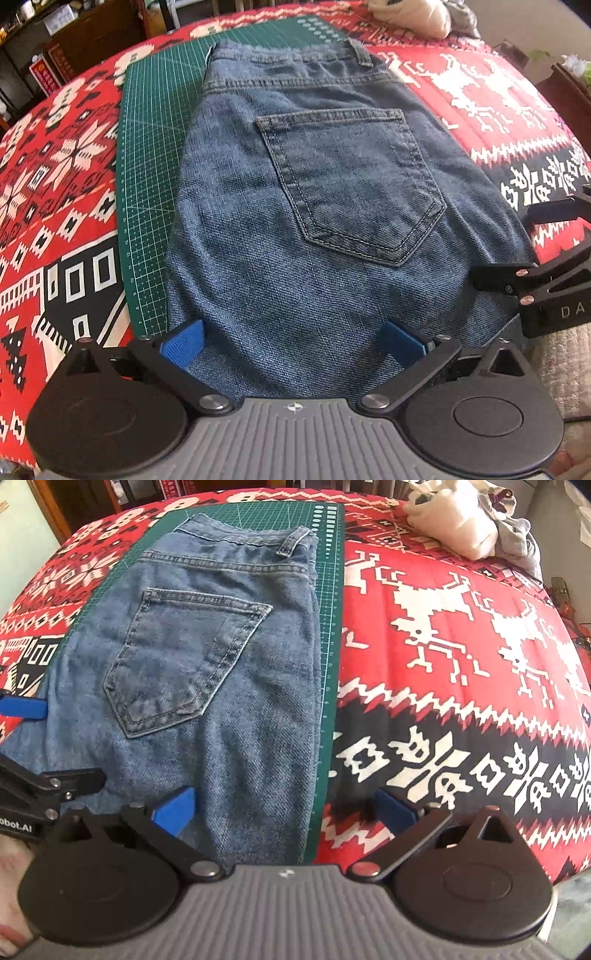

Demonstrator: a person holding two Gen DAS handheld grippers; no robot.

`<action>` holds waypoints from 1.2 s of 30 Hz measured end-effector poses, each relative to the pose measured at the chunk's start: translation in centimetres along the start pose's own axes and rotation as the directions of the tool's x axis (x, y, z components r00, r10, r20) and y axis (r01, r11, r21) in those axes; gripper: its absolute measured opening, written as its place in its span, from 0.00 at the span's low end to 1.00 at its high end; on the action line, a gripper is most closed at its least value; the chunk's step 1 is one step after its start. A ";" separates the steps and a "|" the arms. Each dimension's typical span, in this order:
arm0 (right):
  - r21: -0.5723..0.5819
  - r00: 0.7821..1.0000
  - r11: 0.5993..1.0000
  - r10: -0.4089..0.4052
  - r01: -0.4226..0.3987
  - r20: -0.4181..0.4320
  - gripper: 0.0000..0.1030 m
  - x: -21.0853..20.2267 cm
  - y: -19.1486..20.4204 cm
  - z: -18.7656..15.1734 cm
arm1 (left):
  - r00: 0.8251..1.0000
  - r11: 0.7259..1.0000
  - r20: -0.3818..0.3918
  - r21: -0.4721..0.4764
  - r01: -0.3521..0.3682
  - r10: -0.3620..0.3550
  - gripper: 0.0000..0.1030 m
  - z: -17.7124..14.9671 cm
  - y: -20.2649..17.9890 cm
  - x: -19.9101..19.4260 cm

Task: Fold clothes
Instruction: 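Open both tools and lift them away from the folded shorts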

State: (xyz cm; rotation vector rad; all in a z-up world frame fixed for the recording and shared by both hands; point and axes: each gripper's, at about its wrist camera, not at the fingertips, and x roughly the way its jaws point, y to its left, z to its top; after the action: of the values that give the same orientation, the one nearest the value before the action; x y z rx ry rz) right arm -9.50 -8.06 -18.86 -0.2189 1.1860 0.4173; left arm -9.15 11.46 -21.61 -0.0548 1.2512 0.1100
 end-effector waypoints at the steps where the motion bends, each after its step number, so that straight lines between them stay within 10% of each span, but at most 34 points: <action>1: 0.001 1.000 1.000 0.000 0.000 -0.004 1.00 0.0 0.0 0.0 | 1.000 1.000 -0.011 0.000 0.000 0.000 1.00 0.2 0.0 0.1; 36: -0.032 0.999 0.999 0.017 -0.016 0.035 1.00 0.0 0.3 0.3 | 0.991 1.000 0.134 0.023 0.003 -0.007 1.00 -1.8 -0.5 -0.5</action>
State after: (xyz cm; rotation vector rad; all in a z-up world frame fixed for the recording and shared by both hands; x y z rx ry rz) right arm -9.42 -7.67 -18.73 -0.2287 1.1478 0.4532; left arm -10.93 10.74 -21.72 -0.0301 1.1180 0.0934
